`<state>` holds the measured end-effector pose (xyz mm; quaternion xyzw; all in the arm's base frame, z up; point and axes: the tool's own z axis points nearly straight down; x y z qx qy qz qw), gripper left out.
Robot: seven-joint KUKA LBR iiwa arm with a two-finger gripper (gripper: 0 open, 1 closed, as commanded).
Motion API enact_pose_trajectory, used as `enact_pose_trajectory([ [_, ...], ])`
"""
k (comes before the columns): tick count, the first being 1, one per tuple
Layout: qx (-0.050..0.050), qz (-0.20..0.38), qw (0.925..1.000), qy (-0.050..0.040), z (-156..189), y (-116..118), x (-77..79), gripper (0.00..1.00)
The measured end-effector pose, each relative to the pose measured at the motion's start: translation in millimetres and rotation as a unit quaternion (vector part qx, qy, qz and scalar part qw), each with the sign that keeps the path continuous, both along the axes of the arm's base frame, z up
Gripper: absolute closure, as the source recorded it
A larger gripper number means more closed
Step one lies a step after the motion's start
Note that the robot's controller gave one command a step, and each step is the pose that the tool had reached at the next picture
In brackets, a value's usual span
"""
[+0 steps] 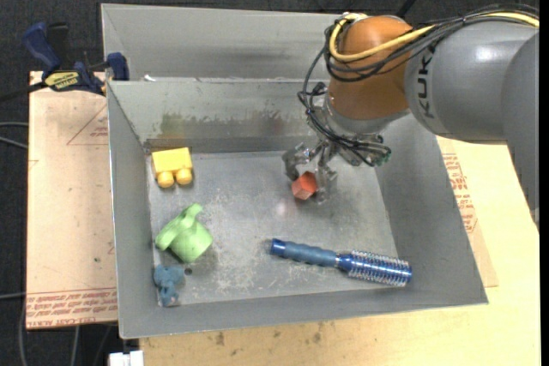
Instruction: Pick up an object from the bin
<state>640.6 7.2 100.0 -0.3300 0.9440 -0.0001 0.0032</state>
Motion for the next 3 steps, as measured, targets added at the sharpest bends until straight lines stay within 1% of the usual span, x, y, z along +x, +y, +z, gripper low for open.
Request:
enact_pose_trajectory([
  [1,0.0,0.0,1.0,-0.0001,29,1,1.4,1.0],
  [2,0.0,-0.001,1.0,0.0002,48,2,2.6,1.0],
  [3,0.0,-0.001,1.0,-0.0019,103,3,4.6,1.0],
])
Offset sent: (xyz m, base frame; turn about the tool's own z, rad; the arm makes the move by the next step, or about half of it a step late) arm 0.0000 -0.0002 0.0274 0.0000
